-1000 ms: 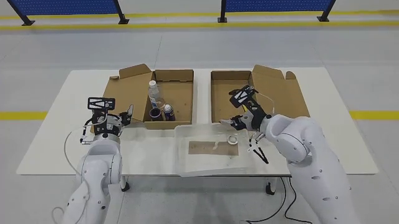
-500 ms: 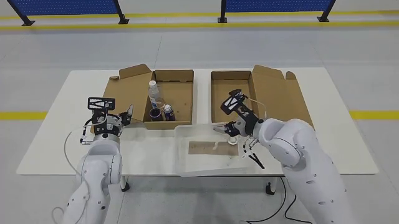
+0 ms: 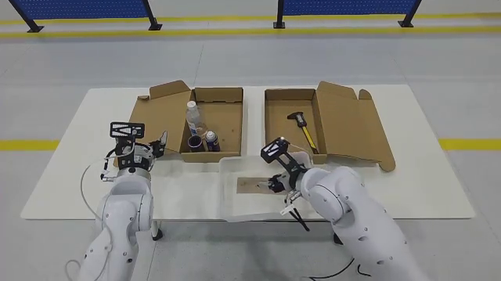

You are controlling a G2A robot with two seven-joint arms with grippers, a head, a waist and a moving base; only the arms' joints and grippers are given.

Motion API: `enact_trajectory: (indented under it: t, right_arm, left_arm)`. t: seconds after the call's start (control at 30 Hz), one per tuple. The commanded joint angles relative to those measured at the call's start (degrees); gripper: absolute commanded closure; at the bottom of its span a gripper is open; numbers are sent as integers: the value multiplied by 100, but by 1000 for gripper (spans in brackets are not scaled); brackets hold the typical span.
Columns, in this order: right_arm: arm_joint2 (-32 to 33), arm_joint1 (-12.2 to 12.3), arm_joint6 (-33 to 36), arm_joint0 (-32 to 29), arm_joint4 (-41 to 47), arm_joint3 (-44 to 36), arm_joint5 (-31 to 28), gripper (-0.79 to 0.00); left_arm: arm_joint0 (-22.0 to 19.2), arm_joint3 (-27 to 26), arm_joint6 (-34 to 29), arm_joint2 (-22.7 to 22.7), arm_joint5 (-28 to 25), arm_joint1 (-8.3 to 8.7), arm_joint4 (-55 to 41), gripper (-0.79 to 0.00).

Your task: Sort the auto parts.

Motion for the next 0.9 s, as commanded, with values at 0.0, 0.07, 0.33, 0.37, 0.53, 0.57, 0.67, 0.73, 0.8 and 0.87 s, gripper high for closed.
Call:
enact_trajectory:
  t: [0.0,0.07,0.33,0.37,0.53,0.57,0.67,0.73,0.8,0.87]
  right_arm:
    - [-1,-10,50,40,83,156,37,-785]
    - [-22,-24,112,125,142,367,64,-785]
    - [-239,-81,235,396,180,955,-20,-785]
    - [-273,-90,234,413,177,991,-17,-785]
    - [-372,-115,171,435,163,1162,-13,-785]
    - [-387,-117,162,442,150,1192,-25,-785]
    - [-419,-127,127,463,125,1273,-33,-785]
    - [-432,-131,75,476,121,1337,-71,-785]
    - [-452,-137,37,491,112,1408,-118,-785]
    - [-477,-146,0,504,133,1479,-147,-785]
  left_arm:
    - [0,0,0,0,0,0,0,-785]
    - [0,0,0,0,0,0,0,-785]
    - [0,0,0,0,0,0,0,-785]
    - [0,0,0,0,0,0,0,-785]
    - [0,0,0,0,0,0,0,-785]
    - [0,0,0,0,0,0,0,-785]
    - [0,0,0,0,0,0,0,-785]
    - [0,0,0,0,0,0,0,-785]
    - [0,0,0,0,0,0,0,-785]
    - [0,0,0,0,0,0,0,-785]
